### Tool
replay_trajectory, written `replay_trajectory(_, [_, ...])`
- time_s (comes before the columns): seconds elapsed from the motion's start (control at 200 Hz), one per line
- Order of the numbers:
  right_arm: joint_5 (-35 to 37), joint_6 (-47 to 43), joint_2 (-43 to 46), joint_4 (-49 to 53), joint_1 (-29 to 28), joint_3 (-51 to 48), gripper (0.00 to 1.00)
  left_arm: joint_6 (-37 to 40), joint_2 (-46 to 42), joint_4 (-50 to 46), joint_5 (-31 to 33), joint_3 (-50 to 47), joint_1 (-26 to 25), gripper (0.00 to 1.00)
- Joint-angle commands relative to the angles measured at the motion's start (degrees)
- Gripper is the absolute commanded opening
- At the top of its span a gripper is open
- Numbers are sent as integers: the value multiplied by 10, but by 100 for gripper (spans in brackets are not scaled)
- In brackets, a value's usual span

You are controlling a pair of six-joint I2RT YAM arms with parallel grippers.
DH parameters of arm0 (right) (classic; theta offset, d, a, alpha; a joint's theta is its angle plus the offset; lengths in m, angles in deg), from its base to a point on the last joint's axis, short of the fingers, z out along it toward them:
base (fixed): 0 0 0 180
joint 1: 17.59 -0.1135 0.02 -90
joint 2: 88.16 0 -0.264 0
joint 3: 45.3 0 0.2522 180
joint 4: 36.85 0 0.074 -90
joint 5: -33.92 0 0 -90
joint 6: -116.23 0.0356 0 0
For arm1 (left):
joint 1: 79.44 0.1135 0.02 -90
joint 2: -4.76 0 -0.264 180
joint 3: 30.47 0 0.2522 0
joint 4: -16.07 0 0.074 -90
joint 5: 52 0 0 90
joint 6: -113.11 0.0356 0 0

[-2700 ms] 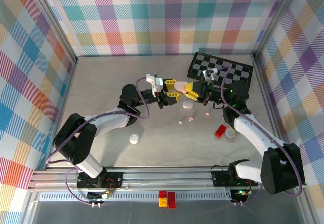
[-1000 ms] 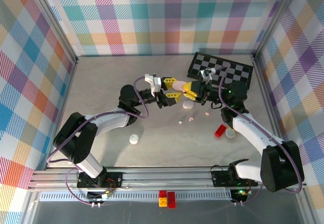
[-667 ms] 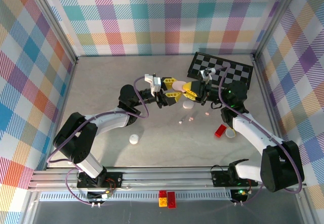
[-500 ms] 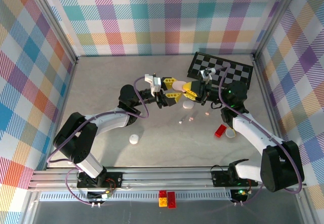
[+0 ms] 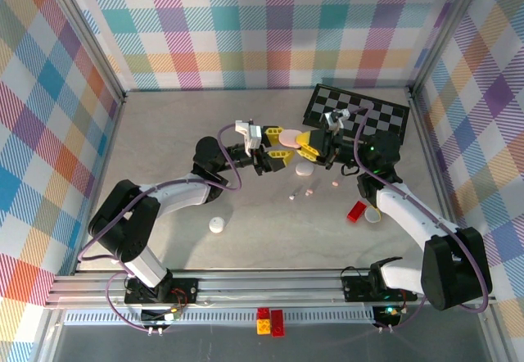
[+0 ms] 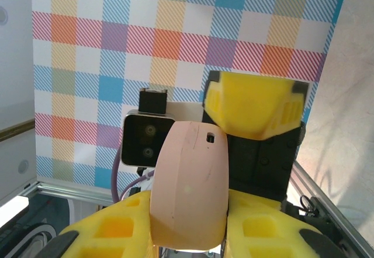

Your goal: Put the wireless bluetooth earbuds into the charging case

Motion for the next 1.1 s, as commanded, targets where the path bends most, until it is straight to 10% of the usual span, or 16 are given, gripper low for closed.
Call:
replay_trajectory(0.0, [6,4,1,-33,-1,8,0,5,4,33,-19,2,3,53])
replay_trajectory(1.095, [3,-28,2,6,-1,1,0,-23,5,46,-34,30,2,52])
